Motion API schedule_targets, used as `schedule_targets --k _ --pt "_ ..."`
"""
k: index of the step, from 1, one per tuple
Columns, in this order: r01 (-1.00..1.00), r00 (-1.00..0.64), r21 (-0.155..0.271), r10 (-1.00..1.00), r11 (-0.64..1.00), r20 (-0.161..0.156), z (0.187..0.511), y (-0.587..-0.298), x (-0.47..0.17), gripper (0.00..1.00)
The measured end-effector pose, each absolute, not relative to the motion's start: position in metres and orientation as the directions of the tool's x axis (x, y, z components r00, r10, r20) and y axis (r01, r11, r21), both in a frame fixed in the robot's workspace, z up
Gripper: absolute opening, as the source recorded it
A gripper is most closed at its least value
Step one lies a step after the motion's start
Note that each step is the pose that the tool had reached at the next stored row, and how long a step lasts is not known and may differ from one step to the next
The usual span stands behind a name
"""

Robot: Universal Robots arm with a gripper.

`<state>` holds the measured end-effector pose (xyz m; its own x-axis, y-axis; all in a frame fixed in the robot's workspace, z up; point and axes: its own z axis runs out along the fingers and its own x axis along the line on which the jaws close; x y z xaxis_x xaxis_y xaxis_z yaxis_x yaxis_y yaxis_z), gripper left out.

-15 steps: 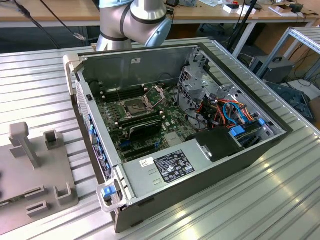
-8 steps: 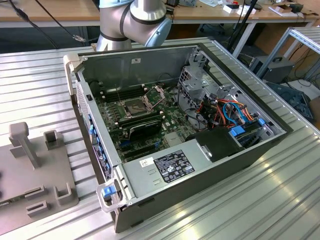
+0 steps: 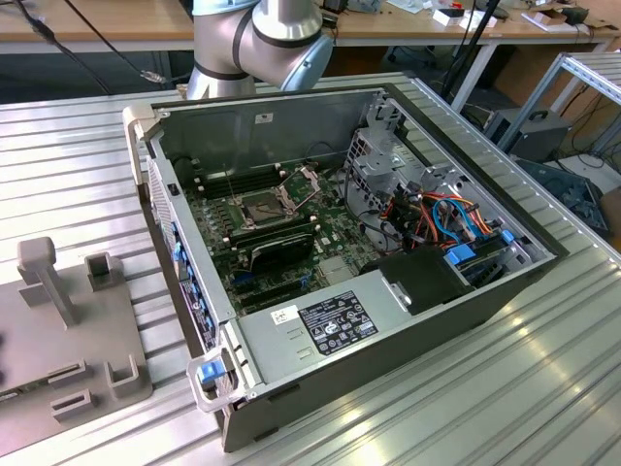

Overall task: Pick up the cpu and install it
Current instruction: 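Reach for the cpu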

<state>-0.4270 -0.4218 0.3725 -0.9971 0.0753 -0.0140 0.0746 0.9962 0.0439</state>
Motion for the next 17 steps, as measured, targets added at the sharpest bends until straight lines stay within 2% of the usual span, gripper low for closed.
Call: schedule_targets --k 17 --pt "0.076 -0.997 0.042 0.075 0.996 0.003 0.34 -0.422 -0.431 0.11"
